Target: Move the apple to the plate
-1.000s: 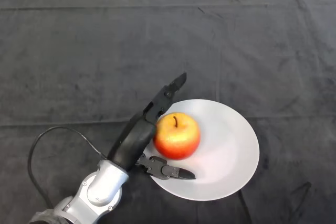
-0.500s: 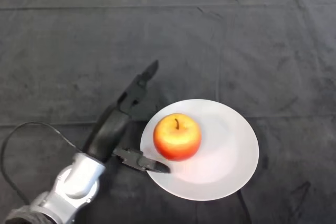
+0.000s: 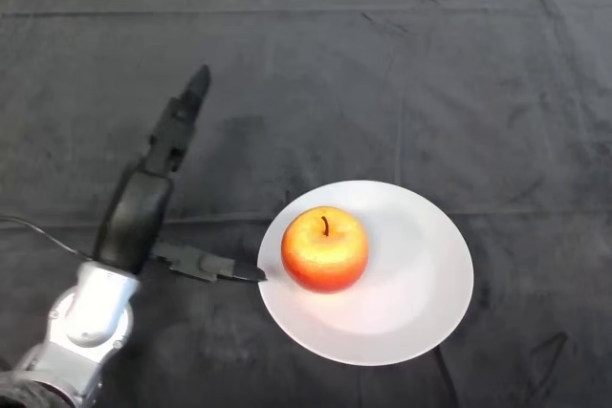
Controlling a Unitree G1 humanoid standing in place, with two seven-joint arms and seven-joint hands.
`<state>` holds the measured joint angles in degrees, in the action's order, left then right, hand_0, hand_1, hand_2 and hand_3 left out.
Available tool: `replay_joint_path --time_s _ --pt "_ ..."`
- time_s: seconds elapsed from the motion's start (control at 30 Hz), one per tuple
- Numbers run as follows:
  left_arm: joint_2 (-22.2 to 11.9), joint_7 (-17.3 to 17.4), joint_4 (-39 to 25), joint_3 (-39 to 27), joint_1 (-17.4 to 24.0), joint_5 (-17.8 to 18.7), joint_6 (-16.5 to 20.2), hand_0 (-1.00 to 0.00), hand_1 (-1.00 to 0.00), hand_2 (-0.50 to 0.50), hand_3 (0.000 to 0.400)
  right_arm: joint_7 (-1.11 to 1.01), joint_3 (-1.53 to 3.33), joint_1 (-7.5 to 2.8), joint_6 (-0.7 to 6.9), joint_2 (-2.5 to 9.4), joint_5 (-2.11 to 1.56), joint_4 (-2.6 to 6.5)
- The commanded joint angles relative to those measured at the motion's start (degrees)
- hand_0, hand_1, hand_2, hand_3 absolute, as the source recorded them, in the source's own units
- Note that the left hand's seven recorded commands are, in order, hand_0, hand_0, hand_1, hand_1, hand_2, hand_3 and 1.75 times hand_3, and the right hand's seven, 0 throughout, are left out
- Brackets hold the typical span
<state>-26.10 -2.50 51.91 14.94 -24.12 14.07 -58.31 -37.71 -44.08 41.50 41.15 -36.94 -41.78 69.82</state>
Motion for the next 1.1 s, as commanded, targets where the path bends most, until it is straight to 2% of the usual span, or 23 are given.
replay_joint_path --time_s 0.03,0.5,1.1 --pt "-4.28 1.08 1.33 -2.59 1.68 2.50 -1.67 0.00 0.00 0.00 0.000 0.09 -0.85 0.46 -0.24 -1.11 -1.01 -0.36" --pt "-7.53 5.77 7.88 -12.86 2.69 9.66 -2.79 0.00 0.00 0.00 0.000 0.04 -0.85 0.52 -0.22 -1.17 -1.00 -0.22" --pt "-11.99 12.85 12.95 -26.01 5.50 18.82 -2.56 0.00 0.00 0.00 0.000 -0.06 -0.86 0.60 -0.20 -1.27 -0.98 0.00"
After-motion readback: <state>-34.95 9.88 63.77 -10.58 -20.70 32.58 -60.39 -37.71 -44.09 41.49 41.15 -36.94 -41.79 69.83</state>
